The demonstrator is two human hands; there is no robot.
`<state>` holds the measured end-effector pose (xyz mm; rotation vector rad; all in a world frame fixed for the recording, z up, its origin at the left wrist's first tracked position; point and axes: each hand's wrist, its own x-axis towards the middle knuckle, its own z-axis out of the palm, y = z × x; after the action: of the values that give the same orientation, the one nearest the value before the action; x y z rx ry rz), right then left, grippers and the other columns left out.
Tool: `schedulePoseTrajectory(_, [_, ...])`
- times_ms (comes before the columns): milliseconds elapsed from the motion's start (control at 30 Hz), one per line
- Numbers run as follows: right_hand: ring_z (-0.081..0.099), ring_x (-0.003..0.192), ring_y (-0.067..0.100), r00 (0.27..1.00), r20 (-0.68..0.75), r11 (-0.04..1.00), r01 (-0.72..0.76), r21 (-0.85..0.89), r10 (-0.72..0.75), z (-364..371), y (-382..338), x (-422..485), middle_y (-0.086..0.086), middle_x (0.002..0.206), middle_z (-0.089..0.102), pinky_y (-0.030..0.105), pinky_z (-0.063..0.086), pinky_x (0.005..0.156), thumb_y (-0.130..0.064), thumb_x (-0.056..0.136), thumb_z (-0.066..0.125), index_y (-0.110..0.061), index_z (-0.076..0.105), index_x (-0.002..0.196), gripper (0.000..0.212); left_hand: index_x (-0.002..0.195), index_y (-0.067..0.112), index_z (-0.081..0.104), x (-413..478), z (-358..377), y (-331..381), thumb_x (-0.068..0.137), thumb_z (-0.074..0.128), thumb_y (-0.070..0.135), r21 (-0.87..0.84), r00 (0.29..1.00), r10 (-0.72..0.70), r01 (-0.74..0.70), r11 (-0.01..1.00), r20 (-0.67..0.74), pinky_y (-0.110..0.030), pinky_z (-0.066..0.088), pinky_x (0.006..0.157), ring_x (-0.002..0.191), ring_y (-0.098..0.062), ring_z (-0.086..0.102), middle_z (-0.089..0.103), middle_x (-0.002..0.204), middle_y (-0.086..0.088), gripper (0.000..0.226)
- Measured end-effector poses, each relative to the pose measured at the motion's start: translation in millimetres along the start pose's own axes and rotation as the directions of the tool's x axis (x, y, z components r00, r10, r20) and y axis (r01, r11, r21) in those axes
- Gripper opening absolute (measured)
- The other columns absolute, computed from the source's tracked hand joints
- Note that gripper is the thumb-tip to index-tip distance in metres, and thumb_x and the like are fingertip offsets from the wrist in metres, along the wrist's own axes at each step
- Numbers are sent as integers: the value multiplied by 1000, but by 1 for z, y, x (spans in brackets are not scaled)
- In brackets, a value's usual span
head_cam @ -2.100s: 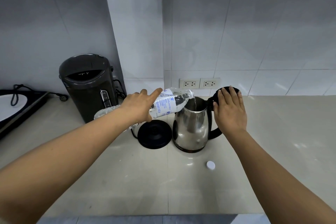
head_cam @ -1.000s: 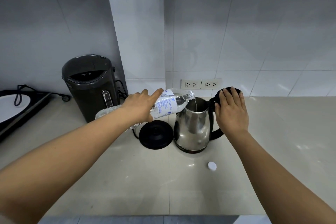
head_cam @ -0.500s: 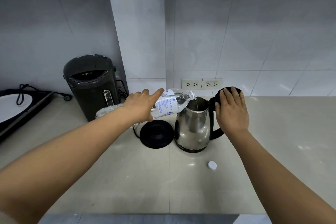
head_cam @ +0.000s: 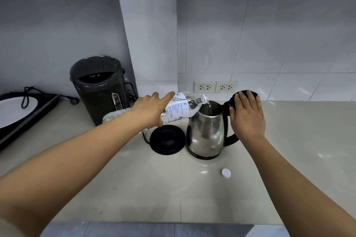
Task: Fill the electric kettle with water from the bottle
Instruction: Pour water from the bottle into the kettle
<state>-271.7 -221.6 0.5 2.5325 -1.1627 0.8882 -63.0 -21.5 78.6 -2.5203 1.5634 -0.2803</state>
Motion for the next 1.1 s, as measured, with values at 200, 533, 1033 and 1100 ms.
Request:
schedulePoseTrajectory(200, [28, 142, 29, 1000, 4, 1000, -3, 6, 3, 1, 0, 0, 13, 141, 48, 42, 8, 119, -33, 93, 29, -2, 48, 134, 55, 152, 31, 5, -1, 0, 1, 75, 73, 30, 2, 1000, 3, -3, 1000, 12, -36, 45, 68, 78, -25, 45, 50, 112, -12, 103])
schedulePoseTrajectory(533, [26, 142, 29, 1000, 21, 1000, -5, -2, 5, 1, 0, 1, 13, 142, 48, 41, 6, 119, -32, 93, 31, -2, 48, 134, 54, 151, 32, 6, -1, -2, 1, 74, 74, 30, 12, 1000, -3, 3, 1000, 23, -35, 44, 68, 80, -25, 45, 50, 112, -12, 103])
schedulePoseTrajectory(1033, [14, 146, 26, 999, 43, 999, 12, -39, -11, -4, 2, -5, 11, 155, 29, 42, 4, 120, -33, 94, 26, -7, 39, 143, 57, 151, 32, 6, -8, 17, 10, 72, 75, 34, -162, 999, -43, 43, 986, 2, -39, 49, 73, 94, -34, 59, 50, 110, -11, 105])
schedulePoseTrajectory(1100, [12, 147, 25, 999, 50, 999, 10, -37, -8, -6, 1, -8, 10, 156, 26, 42, 5, 120, -34, 94, 25, -7, 37, 144, 58, 150, 32, 7, -11, 26, 17, 71, 75, 35, -262, 997, -71, 65, 963, -13, -42, 50, 78, 96, -37, 59, 51, 110, -11, 104])
